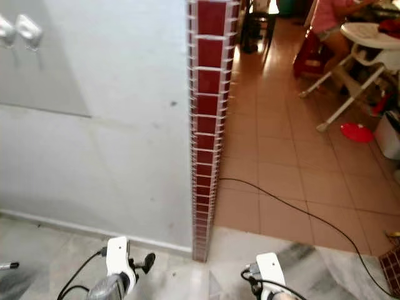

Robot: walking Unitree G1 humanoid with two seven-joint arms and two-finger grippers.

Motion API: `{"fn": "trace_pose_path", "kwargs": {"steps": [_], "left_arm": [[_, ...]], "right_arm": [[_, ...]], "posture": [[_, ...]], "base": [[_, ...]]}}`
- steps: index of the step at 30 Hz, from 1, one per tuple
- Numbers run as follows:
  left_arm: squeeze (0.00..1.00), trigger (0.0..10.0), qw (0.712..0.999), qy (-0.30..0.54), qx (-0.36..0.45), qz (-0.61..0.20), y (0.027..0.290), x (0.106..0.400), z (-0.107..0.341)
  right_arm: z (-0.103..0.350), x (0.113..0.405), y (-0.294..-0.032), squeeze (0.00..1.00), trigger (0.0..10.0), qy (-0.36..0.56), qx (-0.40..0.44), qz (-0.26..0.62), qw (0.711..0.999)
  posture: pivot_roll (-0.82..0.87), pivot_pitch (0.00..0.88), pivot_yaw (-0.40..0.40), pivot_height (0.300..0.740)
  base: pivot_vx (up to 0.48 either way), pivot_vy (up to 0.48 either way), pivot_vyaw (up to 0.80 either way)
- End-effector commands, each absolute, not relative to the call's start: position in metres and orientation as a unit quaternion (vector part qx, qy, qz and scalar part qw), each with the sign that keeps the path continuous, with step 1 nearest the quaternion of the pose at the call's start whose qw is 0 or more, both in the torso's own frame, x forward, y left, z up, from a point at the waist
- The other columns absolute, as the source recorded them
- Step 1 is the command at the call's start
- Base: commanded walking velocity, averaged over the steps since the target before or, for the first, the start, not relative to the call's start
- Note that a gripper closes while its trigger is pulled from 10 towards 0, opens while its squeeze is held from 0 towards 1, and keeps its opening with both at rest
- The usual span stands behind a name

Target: Hang keys on a hook

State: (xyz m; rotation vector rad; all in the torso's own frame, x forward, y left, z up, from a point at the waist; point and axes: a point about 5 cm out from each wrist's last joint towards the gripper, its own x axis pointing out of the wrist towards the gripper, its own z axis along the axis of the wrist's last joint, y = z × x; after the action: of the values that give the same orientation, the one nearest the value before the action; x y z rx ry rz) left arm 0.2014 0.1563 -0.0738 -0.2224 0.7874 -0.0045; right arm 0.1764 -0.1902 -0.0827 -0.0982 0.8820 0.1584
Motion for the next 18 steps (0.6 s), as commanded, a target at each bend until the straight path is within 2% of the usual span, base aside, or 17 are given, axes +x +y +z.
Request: {"fn": "trace_pose_path", "kwargs": {"steps": [1,15,18], "left_arm": [[0.00,10.0,0.919,0.379,-0.106,-0.007,0.1561,0.2049,-0.0719],[0.00,10.0,0.919,0.382,-0.101,-0.008,0.1572,0.2034,-0.0727],[0.00,10.0,0.918,0.382,-0.102,-0.008,0.1571,0.2031,-0.0729]], "right_arm": [[-0.0820,0.1776,-0.1905,0.00,10.0,0.424,-0.048,0.078,0.901],[-0.0830,0.1754,-0.1892,0.00,10.0,0.425,-0.067,0.091,0.898],[-0.0835,0.1743,-0.1897,0.00,10.0,0.427,-0.069,0.091,0.897]], "posture": [[-0.05,0.000,0.006,0.740],[-0.05,0.000,0.005,0.740],[-0.05,0.000,0.004,0.740]], "base": [[0.000,0.360,0.00],[0.000,0.361,0.00],[0.000,0.363,0.73]]}}
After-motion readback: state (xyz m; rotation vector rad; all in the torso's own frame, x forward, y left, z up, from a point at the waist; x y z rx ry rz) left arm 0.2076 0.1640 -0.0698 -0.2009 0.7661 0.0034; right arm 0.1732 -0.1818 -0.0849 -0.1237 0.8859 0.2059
